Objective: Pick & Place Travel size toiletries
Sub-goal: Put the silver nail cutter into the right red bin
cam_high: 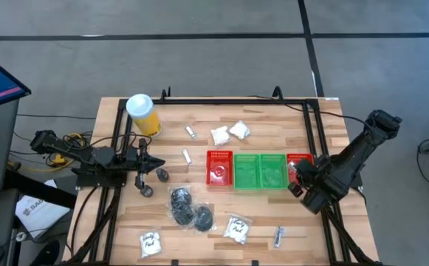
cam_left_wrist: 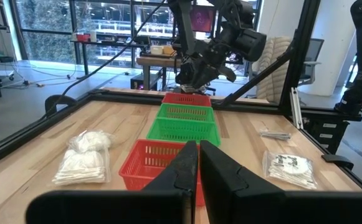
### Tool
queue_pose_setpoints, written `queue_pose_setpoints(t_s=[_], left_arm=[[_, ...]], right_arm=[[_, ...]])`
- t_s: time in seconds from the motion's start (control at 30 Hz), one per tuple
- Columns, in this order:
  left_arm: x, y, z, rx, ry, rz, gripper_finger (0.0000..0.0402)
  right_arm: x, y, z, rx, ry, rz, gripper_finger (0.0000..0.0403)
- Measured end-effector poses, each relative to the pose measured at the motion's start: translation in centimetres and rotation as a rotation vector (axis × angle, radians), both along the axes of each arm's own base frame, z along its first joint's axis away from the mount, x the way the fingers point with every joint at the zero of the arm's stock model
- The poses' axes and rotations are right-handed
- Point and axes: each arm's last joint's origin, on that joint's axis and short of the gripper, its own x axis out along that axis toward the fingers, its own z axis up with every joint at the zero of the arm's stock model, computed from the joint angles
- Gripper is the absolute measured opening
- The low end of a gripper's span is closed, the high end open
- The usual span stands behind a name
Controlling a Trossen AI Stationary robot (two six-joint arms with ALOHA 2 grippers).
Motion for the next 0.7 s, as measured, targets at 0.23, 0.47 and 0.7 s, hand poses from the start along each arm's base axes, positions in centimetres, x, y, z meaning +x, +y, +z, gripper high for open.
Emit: queue_pose_setpoints(t_s=[0.23,0.47,0.7], left_arm=[[0.0,0.0,0.0,-0.002,-0.005,-0.001,0.0012],[0.0,0.0,0.1,-0.002,-0.005,0.0,0.0012],[0.0,0.0,0.1,-0.002,-0.007,0.0,0.0012]], right_arm=[[-0.9,-0.2,-0.9,0.003,0.024,-0.068,0.0036],[-0.6,0.1,-1.1,-0.009,0.039,-0.07,0.0036],[-0.5,0.2,-1.2,-0.017,0.047,-0.072,0.0042]])
